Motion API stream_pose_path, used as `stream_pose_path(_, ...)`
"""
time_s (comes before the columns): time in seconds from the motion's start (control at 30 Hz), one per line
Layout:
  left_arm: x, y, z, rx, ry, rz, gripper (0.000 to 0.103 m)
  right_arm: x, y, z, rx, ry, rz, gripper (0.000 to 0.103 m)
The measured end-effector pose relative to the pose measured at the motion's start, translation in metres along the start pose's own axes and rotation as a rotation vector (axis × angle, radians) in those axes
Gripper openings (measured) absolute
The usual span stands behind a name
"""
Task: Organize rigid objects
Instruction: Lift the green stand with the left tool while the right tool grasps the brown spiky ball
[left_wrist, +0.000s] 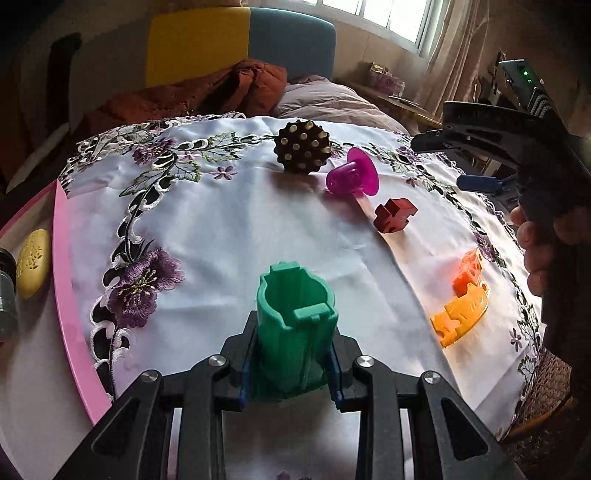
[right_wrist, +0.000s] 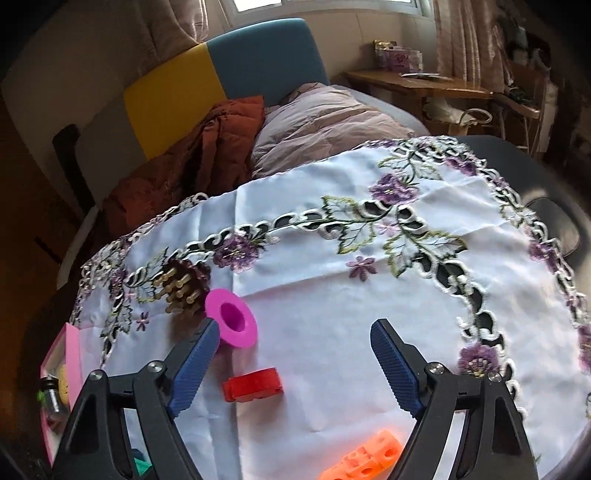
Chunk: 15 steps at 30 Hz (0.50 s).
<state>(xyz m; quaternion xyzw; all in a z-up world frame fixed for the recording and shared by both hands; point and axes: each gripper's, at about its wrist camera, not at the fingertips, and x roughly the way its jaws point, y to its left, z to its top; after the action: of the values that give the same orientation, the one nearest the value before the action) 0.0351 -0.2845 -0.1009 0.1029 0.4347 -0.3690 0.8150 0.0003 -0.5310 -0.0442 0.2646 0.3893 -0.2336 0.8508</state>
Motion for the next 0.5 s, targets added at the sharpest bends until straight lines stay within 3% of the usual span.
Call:
stream_pose_path(0.33,0.001,0.004,-0.002,-0.016,-0.016,-0.026,0.031,0.014,0.035,0.02,-0.026,0.065,0.156,0.087)
stream_pose_path(0.5,0.002,0.006,-0.001,-0.033,-0.016,-0.036,0.031,0.034,0.068,0.044,-0.058,0.104,0.211,0.099)
